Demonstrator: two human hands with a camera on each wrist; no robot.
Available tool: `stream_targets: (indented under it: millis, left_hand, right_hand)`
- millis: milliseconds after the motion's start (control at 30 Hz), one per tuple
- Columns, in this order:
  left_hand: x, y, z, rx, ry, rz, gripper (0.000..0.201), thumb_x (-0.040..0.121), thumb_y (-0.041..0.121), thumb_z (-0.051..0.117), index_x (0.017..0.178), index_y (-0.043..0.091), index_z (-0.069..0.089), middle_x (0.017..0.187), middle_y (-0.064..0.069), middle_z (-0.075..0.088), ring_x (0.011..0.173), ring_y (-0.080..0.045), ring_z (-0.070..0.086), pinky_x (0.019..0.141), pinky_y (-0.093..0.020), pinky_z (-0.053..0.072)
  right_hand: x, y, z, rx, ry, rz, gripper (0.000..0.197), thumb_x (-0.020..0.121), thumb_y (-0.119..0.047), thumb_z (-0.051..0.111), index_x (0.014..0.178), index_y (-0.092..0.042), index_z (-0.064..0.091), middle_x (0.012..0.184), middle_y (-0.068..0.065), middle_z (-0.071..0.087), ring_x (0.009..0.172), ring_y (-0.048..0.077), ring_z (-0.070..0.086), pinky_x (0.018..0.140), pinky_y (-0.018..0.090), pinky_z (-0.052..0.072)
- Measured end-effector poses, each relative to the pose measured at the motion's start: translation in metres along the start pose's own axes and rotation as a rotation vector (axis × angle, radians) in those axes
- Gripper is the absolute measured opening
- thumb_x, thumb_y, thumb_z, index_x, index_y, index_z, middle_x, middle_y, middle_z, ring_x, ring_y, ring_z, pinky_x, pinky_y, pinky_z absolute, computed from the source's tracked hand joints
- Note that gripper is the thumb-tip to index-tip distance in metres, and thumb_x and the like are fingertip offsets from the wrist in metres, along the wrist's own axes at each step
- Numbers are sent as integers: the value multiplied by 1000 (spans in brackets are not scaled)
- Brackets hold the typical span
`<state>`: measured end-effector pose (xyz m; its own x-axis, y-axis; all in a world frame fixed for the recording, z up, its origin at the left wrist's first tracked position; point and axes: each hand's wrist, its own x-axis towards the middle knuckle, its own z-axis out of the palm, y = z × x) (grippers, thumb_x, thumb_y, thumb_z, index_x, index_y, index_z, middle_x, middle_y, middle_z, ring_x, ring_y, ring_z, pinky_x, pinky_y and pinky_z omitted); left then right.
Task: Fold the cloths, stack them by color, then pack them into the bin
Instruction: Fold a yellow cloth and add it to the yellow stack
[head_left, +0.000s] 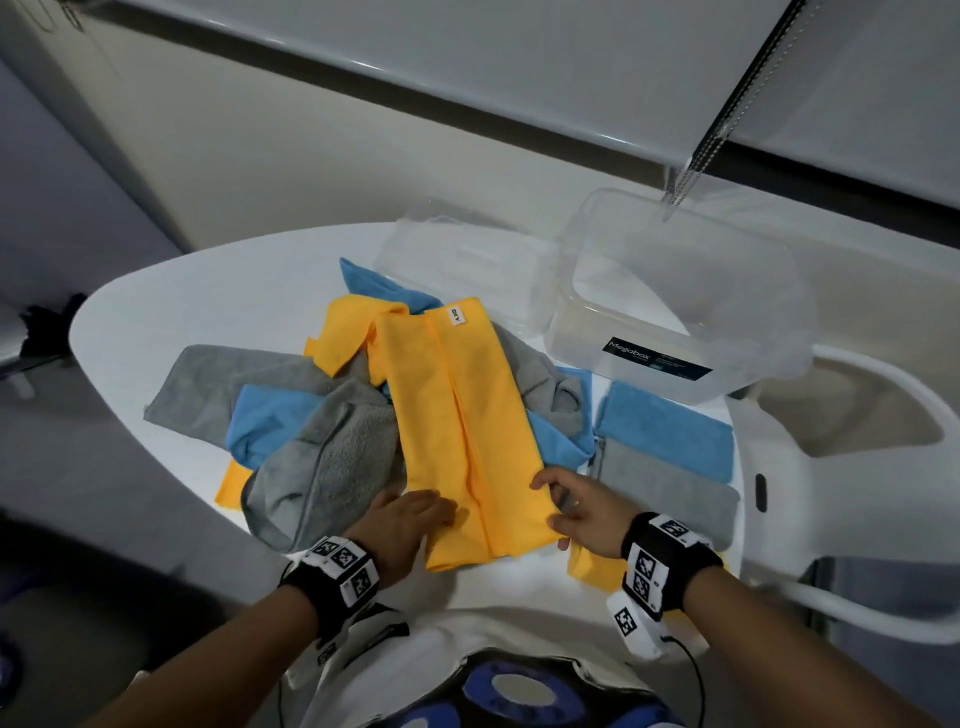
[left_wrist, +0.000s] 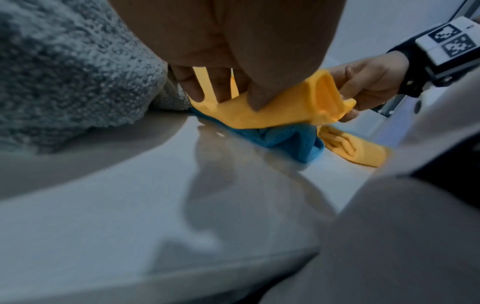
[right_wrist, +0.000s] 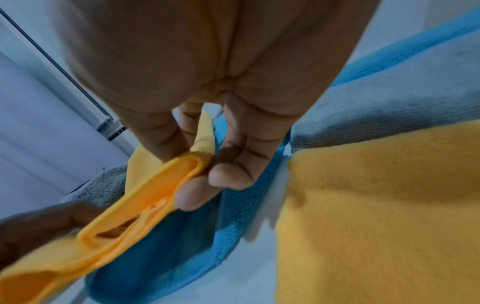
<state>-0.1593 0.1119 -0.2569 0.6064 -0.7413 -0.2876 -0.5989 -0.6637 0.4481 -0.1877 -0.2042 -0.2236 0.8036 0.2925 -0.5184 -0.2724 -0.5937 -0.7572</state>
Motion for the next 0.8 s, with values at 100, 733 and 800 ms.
stream_targets:
  millis: [100, 733, 800]
  left_hand:
    - [-1, 1, 5, 26, -13, -44, 72, 73, 5, 59, 138, 27, 38, 141, 5, 49, 132, -18, 46, 94, -45, 42]
    - [-1, 4, 13, 241, -228, -49, 76, 88, 45, 55, 150, 34, 12, 160, 8, -13, 148, -16, -7, 113, -45, 16]
    - [-1, 6, 17, 230, -182, -68, 69, 91, 47, 52, 149, 33, 16, 161, 7, -8, 148, -16, -3, 112, -45, 17]
  right_hand:
    - [6, 2, -3, -124, 37, -31, 41, 93, -24, 63, 125, -46, 49, 90, -1, 42, 70, 12, 49, 75, 32, 52]
    - [4, 1, 6, -207, 57, -29, 48, 87, 4, 48, 98, -42, 55, 75, -12, 56, 67, 4, 53, 67, 21, 46]
    - [4, 5, 5, -243, 95, -51, 48, 86, 2, 50, 93, -45, 55, 71, -11, 56, 64, 5, 53, 64, 20, 45]
